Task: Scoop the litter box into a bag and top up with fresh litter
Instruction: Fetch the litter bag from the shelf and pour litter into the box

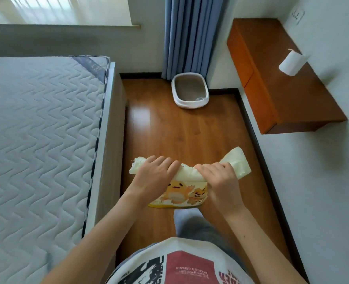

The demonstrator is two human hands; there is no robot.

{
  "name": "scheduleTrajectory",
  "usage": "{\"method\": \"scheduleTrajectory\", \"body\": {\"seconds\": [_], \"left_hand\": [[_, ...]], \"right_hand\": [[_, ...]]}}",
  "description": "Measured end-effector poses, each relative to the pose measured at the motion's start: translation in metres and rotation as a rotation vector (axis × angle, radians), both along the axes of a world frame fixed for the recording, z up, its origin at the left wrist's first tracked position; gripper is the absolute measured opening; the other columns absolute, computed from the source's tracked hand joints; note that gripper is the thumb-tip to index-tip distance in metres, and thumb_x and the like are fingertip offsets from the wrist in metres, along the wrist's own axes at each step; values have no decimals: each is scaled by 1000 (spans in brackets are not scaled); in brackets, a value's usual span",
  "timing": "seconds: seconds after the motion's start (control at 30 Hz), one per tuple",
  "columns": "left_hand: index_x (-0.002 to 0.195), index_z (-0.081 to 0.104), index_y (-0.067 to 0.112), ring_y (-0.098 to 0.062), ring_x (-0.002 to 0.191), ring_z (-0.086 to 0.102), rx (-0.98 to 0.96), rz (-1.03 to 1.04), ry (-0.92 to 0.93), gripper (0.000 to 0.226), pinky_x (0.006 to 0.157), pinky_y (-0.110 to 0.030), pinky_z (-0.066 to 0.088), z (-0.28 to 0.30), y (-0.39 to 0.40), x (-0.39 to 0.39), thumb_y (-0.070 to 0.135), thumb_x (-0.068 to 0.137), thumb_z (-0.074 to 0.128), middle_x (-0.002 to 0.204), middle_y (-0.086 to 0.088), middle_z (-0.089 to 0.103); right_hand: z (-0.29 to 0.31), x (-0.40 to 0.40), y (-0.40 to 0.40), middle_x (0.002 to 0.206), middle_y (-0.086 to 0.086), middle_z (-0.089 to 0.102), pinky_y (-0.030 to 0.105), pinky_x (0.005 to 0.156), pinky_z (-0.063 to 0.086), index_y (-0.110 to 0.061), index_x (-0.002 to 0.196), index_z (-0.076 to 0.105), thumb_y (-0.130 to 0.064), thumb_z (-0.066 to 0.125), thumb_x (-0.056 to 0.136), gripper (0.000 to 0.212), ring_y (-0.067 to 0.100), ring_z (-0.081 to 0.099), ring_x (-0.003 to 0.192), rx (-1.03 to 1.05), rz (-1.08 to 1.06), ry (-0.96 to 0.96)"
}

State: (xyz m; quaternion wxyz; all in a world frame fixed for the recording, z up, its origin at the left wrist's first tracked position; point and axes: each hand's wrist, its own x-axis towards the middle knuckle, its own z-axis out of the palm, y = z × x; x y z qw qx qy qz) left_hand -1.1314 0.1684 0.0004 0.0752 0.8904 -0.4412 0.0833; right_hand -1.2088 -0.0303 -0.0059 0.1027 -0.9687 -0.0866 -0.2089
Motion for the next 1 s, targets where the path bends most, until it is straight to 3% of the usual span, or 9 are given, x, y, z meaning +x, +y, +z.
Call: {"method": "scheduleTrajectory", "body": {"seconds": [0.13,0.23,0.4,0.57,0.7,0.83,1.0], "left_hand": [[101,62,12,-20,65,58,54,55,80,49,58,-30,46,1,-37,69,7,56,82,81,-1,65],[99,63,11,-20,62,57,65,79,85,49,56,-30,45,10,-64,121,5,54,81,78,-1,64],[98,59,11,-21,61,55,28,97,57,44,55,-31,42,18,-94,204,6,57,75,76,-2,61],[96,59,11,-22,60,52,24,86,15,32,55,-31,38,15,-114,298,4,64,56,74,-1,58],[92,58,10,-21,59,51,19,47,-7,31,54,-30,38,4,-124,385,4,65,43,72,-1,57],[94,62,10,-22,59,54,35,8,23,36,54,-31,41,-2,-127,470,4,58,64,72,-1,59],[96,63,13,-18,61,56,70,-37,123,64,55,-27,44,1,-129,557,18,39,91,76,1,62]], "right_hand": [[-7,78,-41,84,2,73,33,75,53,-12,96,73,-34,87,62,42,18,69,72,32,40,29],[-4,135,-69,82,0,72,32,71,54,-13,96,73,-30,87,65,38,17,67,71,30,72,35],[7,228,-102,83,1,71,32,70,49,-13,98,70,-23,71,79,22,21,66,74,1,107,31],[6,323,-123,86,3,72,33,73,50,-10,99,71,-15,82,69,32,22,68,77,-20,114,39],[-5,404,-133,85,1,71,34,70,49,-12,101,70,-18,78,75,27,22,66,75,-25,79,65],[-9,477,-132,84,1,71,32,67,48,-12,101,71,-15,77,74,28,21,65,72,-22,49,106],[-2,555,-130,86,2,73,32,71,54,-10,98,73,-25,87,62,41,20,69,76,6,8,141]]}}
